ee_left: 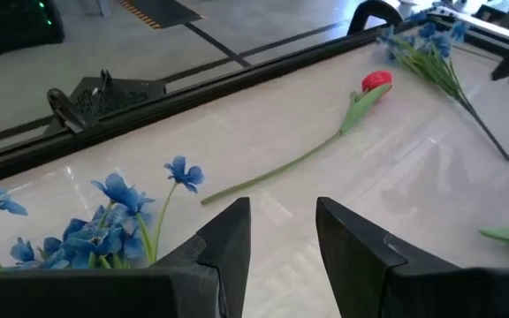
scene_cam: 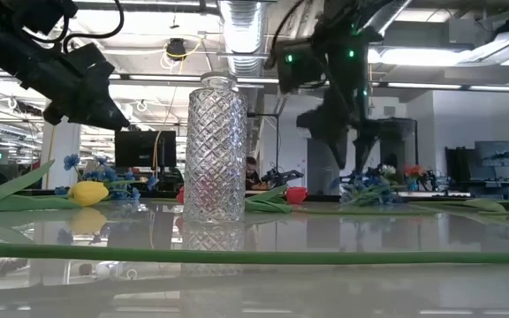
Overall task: Sort flowers into vase by color
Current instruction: Put the right blue flowers into the blue vase
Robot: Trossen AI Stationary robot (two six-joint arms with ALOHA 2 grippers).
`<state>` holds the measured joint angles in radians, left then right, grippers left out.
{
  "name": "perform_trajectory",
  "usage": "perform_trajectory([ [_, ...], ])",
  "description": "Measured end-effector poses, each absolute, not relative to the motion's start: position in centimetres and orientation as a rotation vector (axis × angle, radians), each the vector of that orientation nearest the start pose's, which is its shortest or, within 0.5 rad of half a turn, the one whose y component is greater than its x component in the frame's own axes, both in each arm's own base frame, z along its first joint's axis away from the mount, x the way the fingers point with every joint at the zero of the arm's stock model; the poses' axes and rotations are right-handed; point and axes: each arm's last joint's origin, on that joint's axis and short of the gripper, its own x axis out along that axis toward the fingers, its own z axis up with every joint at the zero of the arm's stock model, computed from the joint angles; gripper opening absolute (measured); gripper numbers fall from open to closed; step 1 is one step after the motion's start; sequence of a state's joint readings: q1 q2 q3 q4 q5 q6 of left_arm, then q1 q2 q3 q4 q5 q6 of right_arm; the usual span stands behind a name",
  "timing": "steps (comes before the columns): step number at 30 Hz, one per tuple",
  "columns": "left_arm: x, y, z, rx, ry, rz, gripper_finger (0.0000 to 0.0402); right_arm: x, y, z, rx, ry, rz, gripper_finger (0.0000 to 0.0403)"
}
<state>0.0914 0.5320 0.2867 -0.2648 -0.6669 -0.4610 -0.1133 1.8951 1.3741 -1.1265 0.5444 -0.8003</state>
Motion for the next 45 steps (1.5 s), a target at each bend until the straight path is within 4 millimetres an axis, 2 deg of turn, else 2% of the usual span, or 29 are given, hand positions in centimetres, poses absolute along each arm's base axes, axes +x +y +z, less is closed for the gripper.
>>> perform_trajectory([
  [2,12.2,3.0,19.3,-0.269,0.308,0.85,0.0119,33.8,-5.2,20.2,-0.775,1.746,0.008,0.0188],
  [7,12.4,3.1,20.0,-0.213,0.256,0.855,0.0119,32.5,-7.3,23.1,-0.111,1.669,-0.335,0.0209],
  [11,12.8,3.1,20.7,-0.169,0.219,0.779,0.0119,31.2,-9.4,23.5,0.422,1.545,-0.68,0.0211],
  [13,12.9,3.1,20.9,-0.157,0.202,0.767,0.0119,30.5,-10.2,23.3,0.616,1.496,-0.886,0.0211],
  [15,12.9,3.2,21.0,-0.14,0.203,0.764,0.0119,30.0,-10.8,23.0,0.734,1.461,-1.022,0.0211],
  [20,12.9,3.3,21.0,-0.1,0.222,0.739,0.0119,30.1,-11.1,22.2,0.841,1.396,-1.07,0.021],
  [29,13.4,3.0,21.5,-0.1,0.188,0.539,0.0119,30.3,-11.4,20.8,1.044,1.23,-1.209,0.021],
  [32,13.4,2.9,21.5,-0.106,0.194,0.52,0.0119,30.3,-12.2,19.6,1.084,1.154,-1.211,0.021],
  [39,13.4,2.8,21.1,-0.126,0.231,0.482,0.0119,28.8,-14.5,16.8,1.179,1.036,-1.287,0.021],
  [45,13.3,2.7,20.5,-0.166,0.295,0.439,0.0119,28.4,-14.7,15.2,1.204,0.96,-1.298,0.021],
])
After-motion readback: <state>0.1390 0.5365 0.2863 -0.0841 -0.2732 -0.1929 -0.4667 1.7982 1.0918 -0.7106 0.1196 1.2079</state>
